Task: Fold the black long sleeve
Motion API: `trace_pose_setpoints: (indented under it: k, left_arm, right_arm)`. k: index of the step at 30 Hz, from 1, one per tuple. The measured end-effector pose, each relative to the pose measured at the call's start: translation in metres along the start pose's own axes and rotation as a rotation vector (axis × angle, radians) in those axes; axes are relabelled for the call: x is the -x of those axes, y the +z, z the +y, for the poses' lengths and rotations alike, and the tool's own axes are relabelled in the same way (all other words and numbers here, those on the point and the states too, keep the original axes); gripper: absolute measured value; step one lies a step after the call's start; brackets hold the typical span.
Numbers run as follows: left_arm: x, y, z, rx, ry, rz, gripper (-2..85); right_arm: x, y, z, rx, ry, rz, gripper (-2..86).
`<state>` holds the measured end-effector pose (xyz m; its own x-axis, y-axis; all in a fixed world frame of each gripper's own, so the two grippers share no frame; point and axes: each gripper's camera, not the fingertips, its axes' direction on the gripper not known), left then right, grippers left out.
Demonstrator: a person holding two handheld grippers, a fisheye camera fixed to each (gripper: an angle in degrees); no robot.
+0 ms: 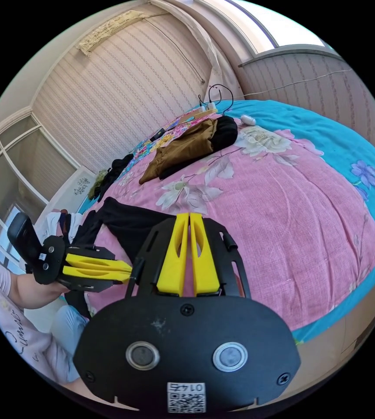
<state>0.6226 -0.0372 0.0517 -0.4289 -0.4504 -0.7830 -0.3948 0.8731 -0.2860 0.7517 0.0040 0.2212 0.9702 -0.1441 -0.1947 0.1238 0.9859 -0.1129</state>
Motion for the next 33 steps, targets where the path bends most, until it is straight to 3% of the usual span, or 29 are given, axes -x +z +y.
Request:
trace_pose_setpoints:
  k: [3,9,13,20,23,25,33]
  left_arm:
    - [0.003,0.018,0.001,0.03,-0.061,0.034,-0.2]
    - [-0.008,-0.003,-0.012,-0.093,-0.072,0.008,4.6]
    - [-0.016,0.043,-0.024,0.05,-0.029,-0.013,3.0]
    - [-0.024,-0.016,-0.021,-0.09,0.033,0.046,-0.9]
    - [-0.02,-0.022,-0.023,-0.126,0.029,0.169,-0.9]
    - [-0.025,0.003,-0.027,-0.05,0.029,0.121,-0.9]
    - [-0.03,0.027,-0.036,-0.074,-0.041,-0.118,2.0]
  right_arm:
    - [-0.002,0.002,0.002,0.017,0.008,0.0,-0.2]
    - [-0.007,0.001,0.006,0.013,0.017,-0.02,-0.2]
    - [-0.005,-0.002,0.009,-0.014,-0.01,-0.018,-0.2]
    - [0.007,-0.012,0.012,-0.086,-0.101,0.024,-0.3]
    - [0.005,-0.01,0.012,-0.07,-0.081,0.049,-0.3]
    - [0.0,-0.008,0.012,-0.053,-0.064,0.042,-0.3]
    - [-0.008,-0.003,0.011,-0.024,-0.036,0.03,-0.3]
